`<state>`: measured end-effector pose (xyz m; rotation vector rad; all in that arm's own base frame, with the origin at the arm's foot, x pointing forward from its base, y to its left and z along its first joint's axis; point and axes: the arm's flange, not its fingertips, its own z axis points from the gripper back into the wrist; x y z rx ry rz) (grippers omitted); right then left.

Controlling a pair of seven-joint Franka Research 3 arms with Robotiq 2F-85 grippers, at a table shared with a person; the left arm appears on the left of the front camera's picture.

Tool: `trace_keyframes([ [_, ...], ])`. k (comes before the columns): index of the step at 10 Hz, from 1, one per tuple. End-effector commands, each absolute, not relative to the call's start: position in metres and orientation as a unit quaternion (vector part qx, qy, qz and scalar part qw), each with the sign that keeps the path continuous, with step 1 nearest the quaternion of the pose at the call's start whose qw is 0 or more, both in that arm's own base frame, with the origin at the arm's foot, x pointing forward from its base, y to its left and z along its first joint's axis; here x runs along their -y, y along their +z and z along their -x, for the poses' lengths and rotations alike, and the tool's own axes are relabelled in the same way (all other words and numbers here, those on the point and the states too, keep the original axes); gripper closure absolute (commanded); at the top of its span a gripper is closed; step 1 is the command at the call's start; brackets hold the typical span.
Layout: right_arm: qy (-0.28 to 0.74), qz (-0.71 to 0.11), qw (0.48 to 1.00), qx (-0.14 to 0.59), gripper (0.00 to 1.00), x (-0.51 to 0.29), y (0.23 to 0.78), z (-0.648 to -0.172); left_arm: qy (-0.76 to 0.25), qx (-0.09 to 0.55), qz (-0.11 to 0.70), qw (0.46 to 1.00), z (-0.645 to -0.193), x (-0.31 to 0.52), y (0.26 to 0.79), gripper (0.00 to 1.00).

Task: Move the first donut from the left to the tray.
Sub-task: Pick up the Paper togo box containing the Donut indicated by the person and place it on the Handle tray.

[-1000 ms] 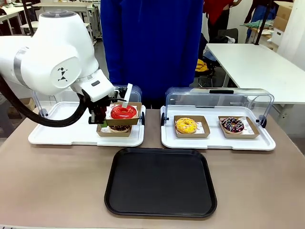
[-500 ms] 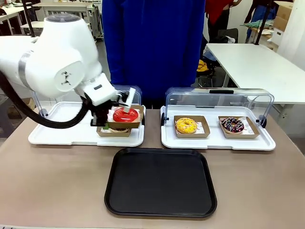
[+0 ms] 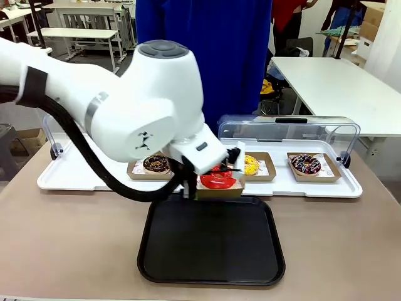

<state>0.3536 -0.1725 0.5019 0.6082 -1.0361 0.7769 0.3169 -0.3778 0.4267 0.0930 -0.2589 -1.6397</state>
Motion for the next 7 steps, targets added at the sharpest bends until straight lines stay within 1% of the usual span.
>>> trace_keyframes([
  [1, 0.361, -0.278, 0.743, 0.491, 0.0, 0.172, 0.501, -0.356, -0.716, 0.123, -0.05, 0.685, -0.305, 0.393, 0.422, 0.98],
  [4, 0.361, -0.278, 0.743, 0.491, 0.0, 0.172, 0.501, -0.356, -0.731, 0.113, -0.061, 0.67, -0.269, 0.406, 0.403, 0.98],
  [6, 0.361, -0.278, 0.743, 0.491, 0.0, 0.172, 0.501, -0.356, -0.74, 0.101, -0.072, 0.661, -0.258, 0.397, 0.392, 0.98],
  [7, 0.361, -0.278, 0.743, 0.491, 0.0, 0.172, 0.501, -0.356, -0.737, 0.098, -0.074, 0.665, -0.255, 0.392, 0.385, 0.98],
])
